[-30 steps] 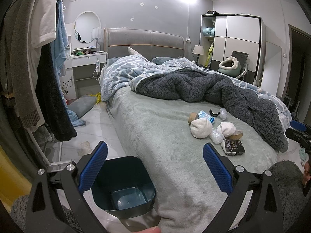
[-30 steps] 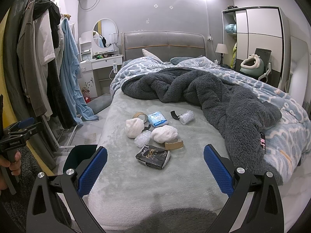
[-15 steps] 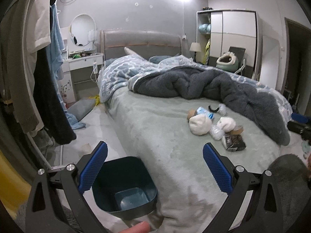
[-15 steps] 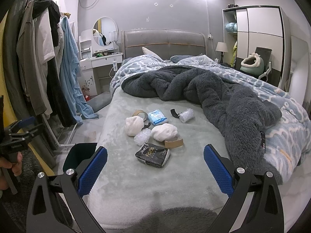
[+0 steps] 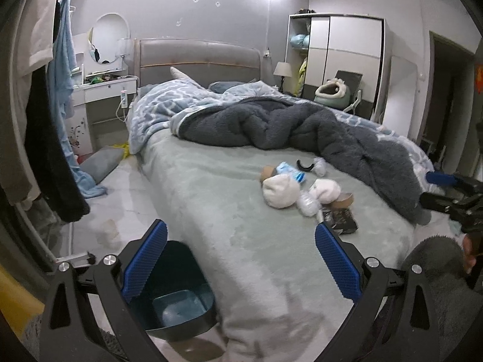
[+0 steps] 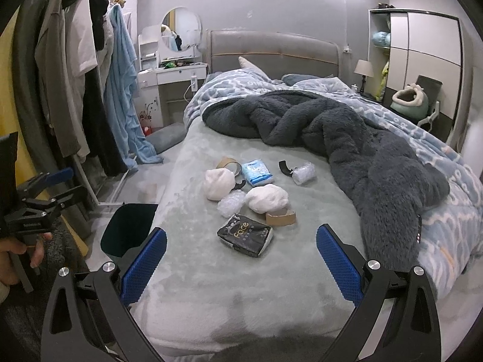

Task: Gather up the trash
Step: 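Grasp the black Face snack bag with left tool while right grasps tissue ball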

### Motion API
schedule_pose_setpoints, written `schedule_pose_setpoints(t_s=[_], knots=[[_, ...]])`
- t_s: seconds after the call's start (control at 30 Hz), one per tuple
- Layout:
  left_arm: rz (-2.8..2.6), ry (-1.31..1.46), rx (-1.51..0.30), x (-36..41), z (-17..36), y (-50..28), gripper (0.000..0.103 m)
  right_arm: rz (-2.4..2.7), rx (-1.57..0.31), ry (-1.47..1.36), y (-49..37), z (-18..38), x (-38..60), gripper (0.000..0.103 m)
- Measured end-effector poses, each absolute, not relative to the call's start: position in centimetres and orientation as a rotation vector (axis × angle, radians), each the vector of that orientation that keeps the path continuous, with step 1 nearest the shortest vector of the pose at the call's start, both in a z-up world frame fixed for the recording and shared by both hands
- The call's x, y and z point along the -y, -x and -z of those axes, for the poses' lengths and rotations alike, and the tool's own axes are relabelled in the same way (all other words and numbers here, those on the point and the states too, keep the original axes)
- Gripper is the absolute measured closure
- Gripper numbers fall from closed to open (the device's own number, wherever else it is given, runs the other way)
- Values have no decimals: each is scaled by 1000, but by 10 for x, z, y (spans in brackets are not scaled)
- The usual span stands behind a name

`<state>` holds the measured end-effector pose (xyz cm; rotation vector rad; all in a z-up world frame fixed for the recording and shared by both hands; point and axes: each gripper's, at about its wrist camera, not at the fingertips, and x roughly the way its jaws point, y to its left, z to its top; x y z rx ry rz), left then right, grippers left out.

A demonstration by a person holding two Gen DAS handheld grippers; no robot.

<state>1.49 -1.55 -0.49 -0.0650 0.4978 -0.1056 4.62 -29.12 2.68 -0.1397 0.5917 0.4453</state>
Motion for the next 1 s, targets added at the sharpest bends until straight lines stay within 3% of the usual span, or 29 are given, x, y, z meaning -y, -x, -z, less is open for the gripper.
schedule_pose_setpoints(t_s=[0.83,1.0], knots=[[191,168,-601,44,29,-73,5,-564,-664,214,-155,-11,277,3],[241,166,-624,59,38,-87,11,-600,-712,239,-181,2,281,3]])
